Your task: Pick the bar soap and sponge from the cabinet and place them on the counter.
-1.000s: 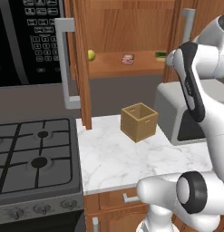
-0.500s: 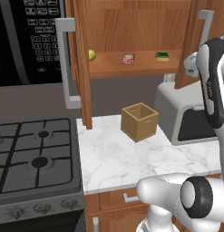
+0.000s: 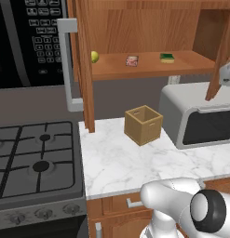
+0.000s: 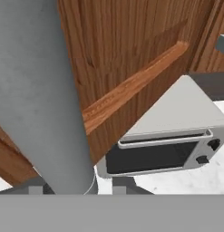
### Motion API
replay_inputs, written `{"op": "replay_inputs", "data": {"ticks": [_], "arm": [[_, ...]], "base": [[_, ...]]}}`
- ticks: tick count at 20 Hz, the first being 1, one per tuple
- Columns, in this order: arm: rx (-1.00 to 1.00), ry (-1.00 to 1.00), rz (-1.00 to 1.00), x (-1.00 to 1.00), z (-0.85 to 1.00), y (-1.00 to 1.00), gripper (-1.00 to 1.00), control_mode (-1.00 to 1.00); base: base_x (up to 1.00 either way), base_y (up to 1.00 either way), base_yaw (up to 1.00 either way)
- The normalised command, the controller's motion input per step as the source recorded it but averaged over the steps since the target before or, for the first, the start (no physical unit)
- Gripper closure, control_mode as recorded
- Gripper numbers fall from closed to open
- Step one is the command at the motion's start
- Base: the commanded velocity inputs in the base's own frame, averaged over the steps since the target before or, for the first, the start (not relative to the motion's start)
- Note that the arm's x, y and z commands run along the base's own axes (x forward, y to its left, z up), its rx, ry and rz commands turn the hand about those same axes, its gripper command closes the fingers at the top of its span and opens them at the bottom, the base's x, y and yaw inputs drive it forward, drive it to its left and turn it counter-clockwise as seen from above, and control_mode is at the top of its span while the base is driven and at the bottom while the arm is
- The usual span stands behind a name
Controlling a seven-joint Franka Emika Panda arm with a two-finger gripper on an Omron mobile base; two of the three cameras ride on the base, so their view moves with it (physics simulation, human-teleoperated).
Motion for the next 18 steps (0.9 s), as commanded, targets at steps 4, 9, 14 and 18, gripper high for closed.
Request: {"op": "replay_inputs", "data": {"ticks": [4, 9, 14, 18], "arm": [[0.0, 0.02, -0.11, -0.35, -0.17, -0.9, 1.0, -1.0], [0.0, 0.02, -0.11, -0.29, -0.18, -0.87, 1.0, -1.0], [-0.01, 0.01, -0.06, -0.11, -0.07, -0.37, 1.0, -1.0], [0.0, 0.01, 0.0, 0.0, 0.0, 0.0, -1.0, -1.0]], "base": [[0.0, 0.0, 0.0], [0.0, 0.0, 0.0], [0.0, 0.0, 0.0], [0.0, 0.0, 0.0]]}}
